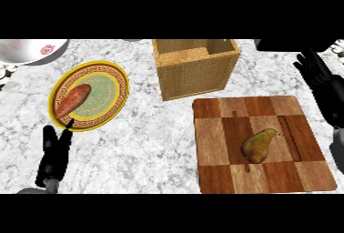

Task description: Pick the pear from the cutting board and place it in the basket

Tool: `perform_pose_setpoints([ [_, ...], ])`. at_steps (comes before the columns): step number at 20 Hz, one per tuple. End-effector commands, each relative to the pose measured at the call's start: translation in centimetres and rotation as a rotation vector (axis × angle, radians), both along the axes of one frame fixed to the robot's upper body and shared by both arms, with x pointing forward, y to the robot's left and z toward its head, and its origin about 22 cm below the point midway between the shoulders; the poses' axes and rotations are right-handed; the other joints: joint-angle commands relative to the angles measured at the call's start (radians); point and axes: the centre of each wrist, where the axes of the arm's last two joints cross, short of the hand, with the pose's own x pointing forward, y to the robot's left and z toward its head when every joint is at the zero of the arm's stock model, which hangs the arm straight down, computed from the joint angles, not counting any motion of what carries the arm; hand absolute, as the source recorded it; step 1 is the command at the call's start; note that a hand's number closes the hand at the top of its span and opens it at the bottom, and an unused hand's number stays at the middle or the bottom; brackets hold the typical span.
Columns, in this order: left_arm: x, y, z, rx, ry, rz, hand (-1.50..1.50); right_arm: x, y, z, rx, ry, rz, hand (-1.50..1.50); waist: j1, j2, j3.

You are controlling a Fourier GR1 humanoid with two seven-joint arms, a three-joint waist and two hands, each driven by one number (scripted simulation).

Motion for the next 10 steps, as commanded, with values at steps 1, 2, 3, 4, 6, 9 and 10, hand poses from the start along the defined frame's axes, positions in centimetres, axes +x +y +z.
perform_pose_setpoints([
  [1,-0.2,0.9,2.5,0.032,-0.052,-0.031,0.00,-0.4,-0.3,0.6,0.016,-0.004,-0.019,1.50,-0.021,0.010,-0.001],
  [2,-0.6,0.9,5.0,0.021,-0.065,-0.039,0.00,-0.5,-0.4,-0.6,0.032,0.017,-0.036,1.50,-0.037,0.005,-0.002],
  [3,-4.1,0.7,6.5,0.025,-0.052,-0.047,0.00,-0.3,-0.8,-0.7,0.039,0.022,-0.059,1.50,-0.051,-0.003,0.001],
  [4,-5.4,1.3,7.6,0.047,-0.047,-0.040,0.00,-0.6,-1.0,-1.4,0.065,0.043,-0.074,1.50,-0.075,-0.009,0.002],
  [6,-6.3,2.2,9.0,0.120,-0.072,-0.083,0.00,-1.0,-1.7,-2.1,0.084,0.056,-0.111,1.50,-0.114,-0.018,0.001],
  [9,-8.3,2.4,9.2,0.119,-0.009,-0.104,0.00,-0.1,4.5,0.4,0.106,-0.218,0.160,1.50,-0.095,-0.026,-0.002],
  [10,-8.6,2.8,9.2,0.141,0.010,-0.096,0.00,-0.4,4.7,-0.2,0.022,-0.229,0.143,-1.50,-0.103,-0.022,-0.006],
])
